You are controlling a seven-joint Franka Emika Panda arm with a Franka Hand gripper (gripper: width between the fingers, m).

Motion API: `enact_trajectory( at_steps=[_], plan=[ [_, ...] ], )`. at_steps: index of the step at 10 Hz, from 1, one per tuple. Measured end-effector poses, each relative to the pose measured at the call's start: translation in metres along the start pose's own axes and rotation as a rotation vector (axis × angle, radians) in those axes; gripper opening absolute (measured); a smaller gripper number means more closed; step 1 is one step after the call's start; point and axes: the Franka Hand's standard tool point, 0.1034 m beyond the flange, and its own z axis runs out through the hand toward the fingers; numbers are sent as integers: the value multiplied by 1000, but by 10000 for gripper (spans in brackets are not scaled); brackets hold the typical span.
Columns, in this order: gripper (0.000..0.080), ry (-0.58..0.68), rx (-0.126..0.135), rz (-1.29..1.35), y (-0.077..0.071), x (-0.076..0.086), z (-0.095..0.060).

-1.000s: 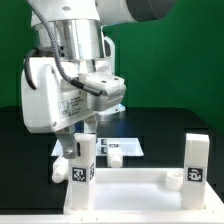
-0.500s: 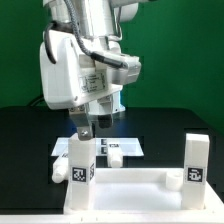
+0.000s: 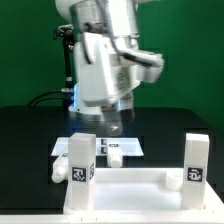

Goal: Assemble desk

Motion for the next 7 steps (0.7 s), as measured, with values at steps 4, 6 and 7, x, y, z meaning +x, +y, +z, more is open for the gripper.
enact_trajectory(
  at_steps=[4, 6, 7],
  plan=[
    [649, 4, -3, -2, 0, 1, 3],
    [649, 22, -33, -71, 17, 0, 12],
    [649, 31, -51, -92, 32, 0, 21]
  ],
)
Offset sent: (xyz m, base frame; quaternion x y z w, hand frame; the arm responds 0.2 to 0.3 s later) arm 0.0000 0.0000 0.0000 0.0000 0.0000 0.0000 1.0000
